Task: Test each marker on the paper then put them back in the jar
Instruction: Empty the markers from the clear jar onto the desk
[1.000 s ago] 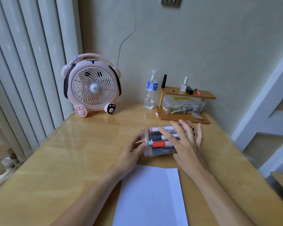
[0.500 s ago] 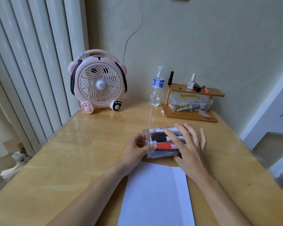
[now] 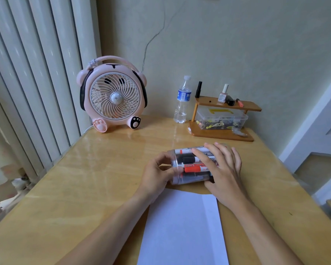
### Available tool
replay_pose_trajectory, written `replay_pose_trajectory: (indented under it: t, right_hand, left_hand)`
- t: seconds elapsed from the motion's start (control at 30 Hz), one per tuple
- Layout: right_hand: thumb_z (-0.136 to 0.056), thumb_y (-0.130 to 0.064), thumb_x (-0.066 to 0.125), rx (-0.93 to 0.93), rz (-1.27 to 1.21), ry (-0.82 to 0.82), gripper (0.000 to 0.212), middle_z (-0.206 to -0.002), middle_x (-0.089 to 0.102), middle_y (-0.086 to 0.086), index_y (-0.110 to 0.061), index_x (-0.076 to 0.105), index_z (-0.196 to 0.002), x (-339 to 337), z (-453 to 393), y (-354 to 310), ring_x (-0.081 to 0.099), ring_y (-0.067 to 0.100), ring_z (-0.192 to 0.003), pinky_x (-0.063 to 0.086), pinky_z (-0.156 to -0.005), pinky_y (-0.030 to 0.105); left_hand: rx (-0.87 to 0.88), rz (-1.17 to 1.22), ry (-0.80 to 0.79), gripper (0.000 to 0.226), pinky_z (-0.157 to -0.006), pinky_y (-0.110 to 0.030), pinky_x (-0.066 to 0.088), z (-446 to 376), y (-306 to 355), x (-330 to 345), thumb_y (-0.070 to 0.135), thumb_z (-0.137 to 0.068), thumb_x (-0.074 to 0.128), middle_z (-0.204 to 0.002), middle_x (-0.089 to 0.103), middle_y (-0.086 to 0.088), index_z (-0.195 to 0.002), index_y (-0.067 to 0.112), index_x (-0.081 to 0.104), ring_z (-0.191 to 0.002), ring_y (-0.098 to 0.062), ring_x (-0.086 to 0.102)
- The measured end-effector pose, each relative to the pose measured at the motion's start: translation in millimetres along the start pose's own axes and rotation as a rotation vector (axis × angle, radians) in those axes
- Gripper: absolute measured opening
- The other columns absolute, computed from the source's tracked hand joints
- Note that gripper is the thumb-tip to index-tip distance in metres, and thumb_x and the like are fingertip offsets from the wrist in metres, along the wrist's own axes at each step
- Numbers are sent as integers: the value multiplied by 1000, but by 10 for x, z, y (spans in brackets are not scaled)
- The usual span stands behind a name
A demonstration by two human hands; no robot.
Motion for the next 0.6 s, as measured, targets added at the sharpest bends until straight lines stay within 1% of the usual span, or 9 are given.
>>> replay_pose_trajectory:
  t: [0.1, 0.17, 0.2, 0.27, 0.33, 0.4, 0.47, 0.53, 0.6]
  right_hand:
    - [-52, 2, 81, 26, -12, -12, 117, -156, 42, 0, -40, 41, -154, 11, 18, 40, 34, 30, -149, 13, -124, 57]
    - [-52, 3, 81, 62, 2, -10, 116, -155, 42, 0, -39, 43, -154, 0, 40, 105, 34, 30, -148, 13, -124, 57]
    - [-52, 4, 80, 91, 11, -10, 116, -155, 42, 1, -39, 43, -153, -14, 53, 156, 34, 30, -148, 13, -124, 57]
    - [-52, 6, 78, 147, 30, -16, 117, -155, 42, 0, -40, 42, -154, -39, 85, 270, 34, 31, -148, 12, -124, 56]
    - [-52, 5, 77, 183, 43, -27, 116, -154, 42, 0, -39, 42, -154, -43, 114, 353, 34, 32, -148, 10, -124, 56]
    - [-52, 5, 77, 200, 55, -38, 117, -154, 42, 0, -39, 43, -154, -40, 128, 388, 35, 32, -147, 11, -124, 56]
    - [-52, 4, 77, 204, 58, -42, 116, -154, 42, 0, -39, 43, -154, -35, 130, 394, 35, 32, -147, 12, -124, 57]
    - [-53, 4, 77, 201, 58, -43, 116, -154, 42, 0, -39, 42, -154, -33, 130, 398, 34, 32, -147, 12, -123, 57]
    - [-53, 4, 76, 194, 58, -44, 116, -154, 42, 0, -39, 42, -154, -36, 126, 411, 34, 32, -147, 12, -124, 57]
  left_hand:
    - [7, -29, 43, 18, -81, -41, 57, -42, -16, -59, 6, -83, 83, -98, 73, -14, -95, 11, 70, -87, -19, 68]
    - [-5, 1, 89, 14, -77, -36, 52, -62, -19, -162, 0, -87, 77, -87, 69, -6, -90, 9, 67, -79, -17, 63]
    - [-12, 11, 138, 13, -77, -35, 49, -78, -25, -242, -2, -90, 73, -85, 68, -1, -89, 9, 66, -77, -16, 61]
    - [-5, -20, 247, 14, -77, -32, 48, -121, -41, -432, -1, -95, 67, -85, 68, 7, -91, 13, 64, -75, -15, 61]
    - [31, -95, 295, 15, -73, -27, 47, -153, -36, -564, 3, -98, 63, -86, 68, 12, -98, 17, 64, -75, -12, 61]
    - [63, -205, 317, 18, -67, -23, 45, -161, -33, -600, 5, -100, 60, -82, 66, 11, -98, 23, 64, -71, -9, 58]
    - [72, -324, 357, 20, -63, -21, 43, -162, -41, -603, 5, -100, 56, -81, 65, 6, -96, 24, 62, -68, -8, 56]
    - [73, -447, 384, 20, -66, -24, 41, -169, -58, -612, 5, -100, 54, -89, 66, 4, -96, 24, 59, -80, -13, 58]
    - [92, -602, 340, 17, -72, -27, 36, -171, -71, -571, 4, -99, 53, -97, 63, 2, -99, 20, 58, -93, -20, 54]
Point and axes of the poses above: each hand's wrist, its own z-axis away from the middle knuckle, its own x-axis out of the palm, y = z × x, the point moved 3 cm from there along -z, towards the middle knuckle
